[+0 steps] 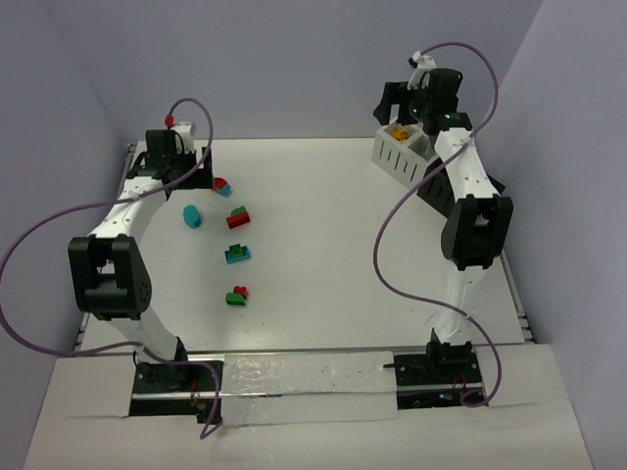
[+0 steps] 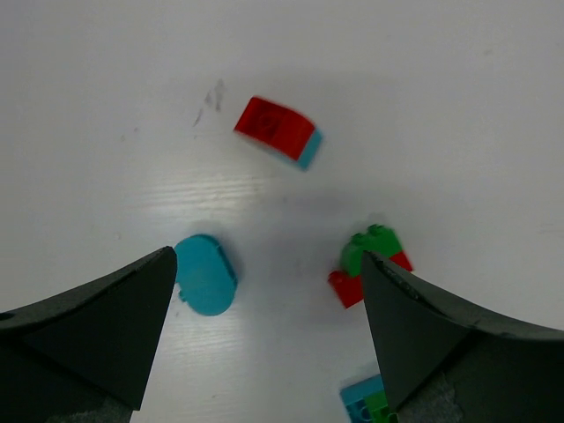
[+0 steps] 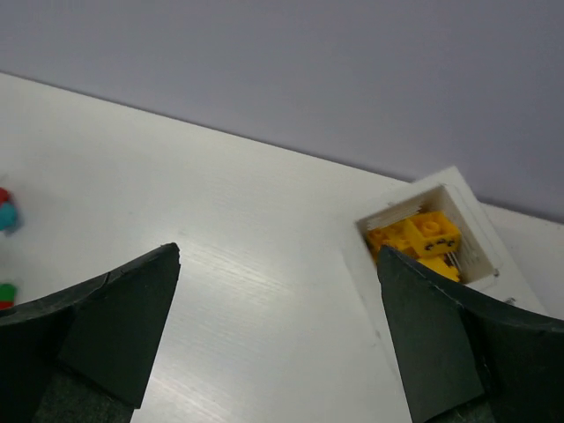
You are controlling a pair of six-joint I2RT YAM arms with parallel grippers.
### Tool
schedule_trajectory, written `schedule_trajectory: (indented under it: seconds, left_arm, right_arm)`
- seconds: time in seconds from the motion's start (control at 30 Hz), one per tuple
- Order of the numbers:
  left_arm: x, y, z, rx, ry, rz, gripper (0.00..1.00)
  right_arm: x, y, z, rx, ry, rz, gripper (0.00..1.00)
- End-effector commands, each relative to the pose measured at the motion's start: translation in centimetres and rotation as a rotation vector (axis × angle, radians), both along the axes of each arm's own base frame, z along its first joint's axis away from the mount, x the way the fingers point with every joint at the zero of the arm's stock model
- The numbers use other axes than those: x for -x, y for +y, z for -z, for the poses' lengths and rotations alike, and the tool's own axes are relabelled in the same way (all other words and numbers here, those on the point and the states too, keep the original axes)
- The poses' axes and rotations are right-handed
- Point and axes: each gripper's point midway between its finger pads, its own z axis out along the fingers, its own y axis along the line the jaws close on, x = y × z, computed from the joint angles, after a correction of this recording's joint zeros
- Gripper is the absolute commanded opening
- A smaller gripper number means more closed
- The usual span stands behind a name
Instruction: Sort the legos into containers by color
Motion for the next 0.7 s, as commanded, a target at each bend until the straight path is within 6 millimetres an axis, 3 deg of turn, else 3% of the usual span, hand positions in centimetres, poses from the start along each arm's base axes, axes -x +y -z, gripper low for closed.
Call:
schedule_trajectory:
  seconds: [0.0, 0.1, 0.33, 0.67]
  left_arm:
    - [1.1, 4.3, 4.1, -0.088, 0.173, -0.146, 0.96]
    - [1.5, 5.4, 6.6, -0.093, 0.262, -0.254, 0.99]
    - [2.0, 6.6, 10.8, -0.104, 0.358, -0.387, 0.99]
    - [0.6, 6.1, 13.3, -0.067, 0.405, -0.396, 0.95]
  right_arm:
    - [4.6, 4.4, -8.2, 0.026, -0.152, -0.11, 1.0]
    - [6.5, 5.2, -8.2, 0.027, -0.135, -0.118, 1.0]
    - [8.0, 4.9, -8.5, 0.045, -0.13, -0.1, 1.0]
    - [9.1, 4.5, -8.2, 0.07, -0.124, -0.095, 1.0]
